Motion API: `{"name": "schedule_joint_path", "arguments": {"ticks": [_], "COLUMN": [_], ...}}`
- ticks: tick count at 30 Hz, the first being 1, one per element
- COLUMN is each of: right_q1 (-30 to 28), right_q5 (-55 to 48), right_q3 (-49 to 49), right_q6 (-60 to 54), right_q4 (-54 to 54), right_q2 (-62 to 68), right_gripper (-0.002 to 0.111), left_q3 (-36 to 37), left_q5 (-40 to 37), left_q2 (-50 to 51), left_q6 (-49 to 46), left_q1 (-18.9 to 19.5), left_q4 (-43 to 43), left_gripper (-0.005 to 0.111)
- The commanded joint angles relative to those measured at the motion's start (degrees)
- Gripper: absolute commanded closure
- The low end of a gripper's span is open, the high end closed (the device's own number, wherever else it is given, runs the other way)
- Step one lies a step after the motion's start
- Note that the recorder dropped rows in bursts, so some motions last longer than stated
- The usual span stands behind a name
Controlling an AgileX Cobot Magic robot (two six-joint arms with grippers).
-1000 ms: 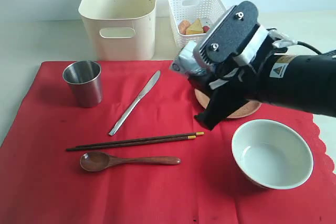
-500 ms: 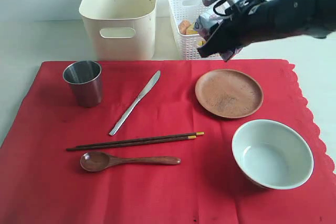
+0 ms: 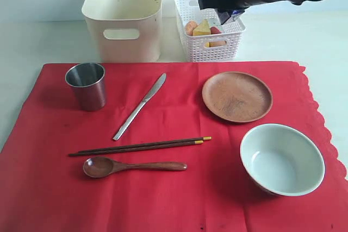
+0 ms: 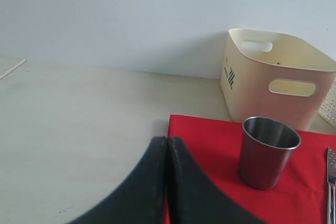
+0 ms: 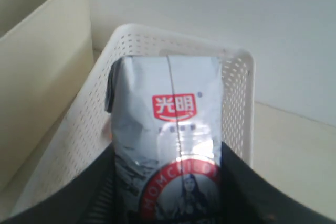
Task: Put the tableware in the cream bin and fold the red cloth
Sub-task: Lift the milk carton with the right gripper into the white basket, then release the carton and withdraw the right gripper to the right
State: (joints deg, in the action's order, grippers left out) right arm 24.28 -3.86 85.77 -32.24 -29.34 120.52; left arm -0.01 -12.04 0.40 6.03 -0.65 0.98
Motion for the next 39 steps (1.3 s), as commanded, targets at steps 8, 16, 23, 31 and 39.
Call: {"name": "schedule_joint_path", "arguments": {"ticks": [8, 16, 23, 31, 39], "right_q1": [0.0, 0.0, 0.0, -0.1, -0.1], "right_q5": [7.4, 7.6, -1.7, -12.8, -26.6], "right_q3": [6.2, 6.2, 6.2, 6.2, 5.8], "right_q6": [8.5, 8.3, 8.2, 8.2, 19.6], "right_q4": [-2.2, -1.5, -1.8, 4.5, 20.4], "right_q2": [8.2, 8.4, 6.0, -3.4, -11.9], "right_gripper": [0.081, 0.034, 0.025, 0.038, 0.08], "left_q3": [0.0, 0.0, 0.0, 0.0, 0.0], "left_q5": [0.2, 0.2, 0.2, 0.2, 0.2], "left_q2": [-0.4, -0.4, -0.4, -0.4, -0.4], "left_q6": [-0.1, -0.1, -0.1, -0.1, -0.1], "left_q1": [0.1, 0.1, 0.1, 0.1, 0.1], "left_q4": [-0.3, -0.3, -0.3, -0.3, -0.3], "left_gripper": [0.104, 0.104, 0.104, 0.104, 0.104]}}
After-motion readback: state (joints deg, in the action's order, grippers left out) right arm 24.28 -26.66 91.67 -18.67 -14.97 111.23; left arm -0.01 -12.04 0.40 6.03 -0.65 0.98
